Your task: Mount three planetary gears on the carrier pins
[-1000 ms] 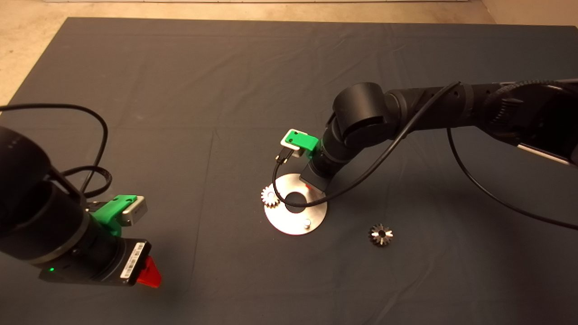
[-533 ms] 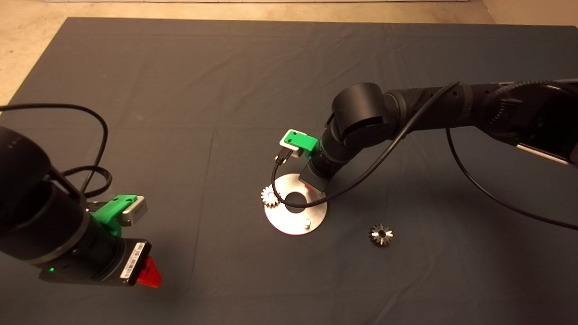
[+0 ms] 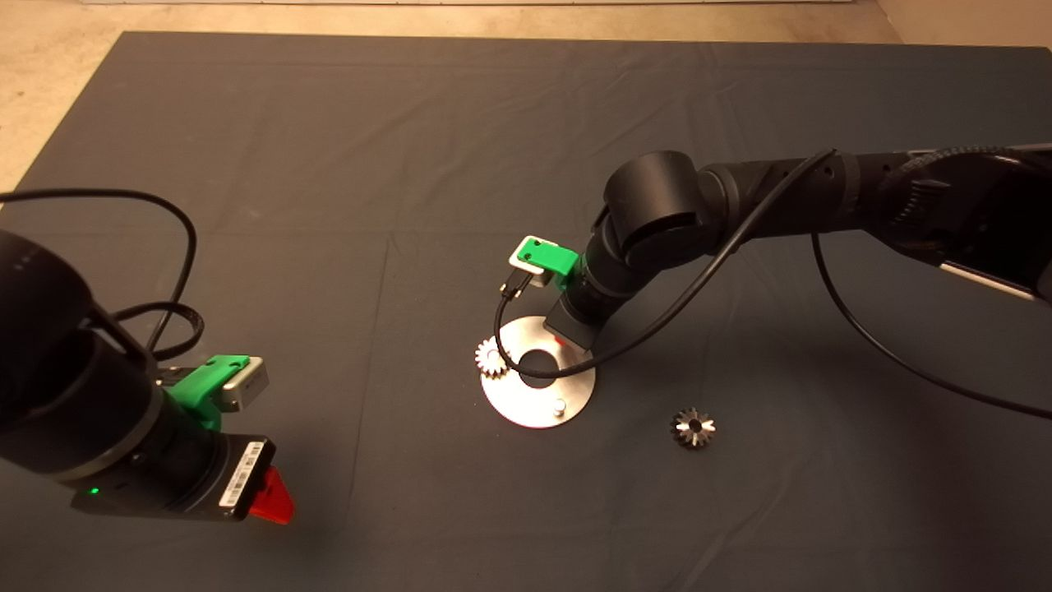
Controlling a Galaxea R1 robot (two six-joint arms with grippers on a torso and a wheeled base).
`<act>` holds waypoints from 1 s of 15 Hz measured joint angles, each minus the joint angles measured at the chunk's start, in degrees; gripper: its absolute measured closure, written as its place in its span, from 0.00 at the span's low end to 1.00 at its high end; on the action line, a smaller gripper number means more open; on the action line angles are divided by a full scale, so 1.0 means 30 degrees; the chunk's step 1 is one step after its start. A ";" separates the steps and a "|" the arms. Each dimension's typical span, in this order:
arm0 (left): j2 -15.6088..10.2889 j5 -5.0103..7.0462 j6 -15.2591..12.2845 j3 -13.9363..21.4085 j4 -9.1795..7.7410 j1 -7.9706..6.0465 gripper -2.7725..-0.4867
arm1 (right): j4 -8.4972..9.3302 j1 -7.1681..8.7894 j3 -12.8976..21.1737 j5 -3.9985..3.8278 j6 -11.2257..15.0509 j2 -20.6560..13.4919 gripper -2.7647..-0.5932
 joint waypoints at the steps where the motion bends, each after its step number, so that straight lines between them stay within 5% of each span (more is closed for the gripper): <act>1: 0.0000 0.0000 0.0000 0.0000 0.0000 -0.0008 0.32 | 0.0000 0.0000 0.0000 0.0000 0.0125 0.0000 0.78; 15: 0.0000 0.0000 0.0000 0.0000 -0.0004 -0.0008 0.32 | 0.0008 0.0008 0.0008 -0.0073 0.0324 0.0191 0.78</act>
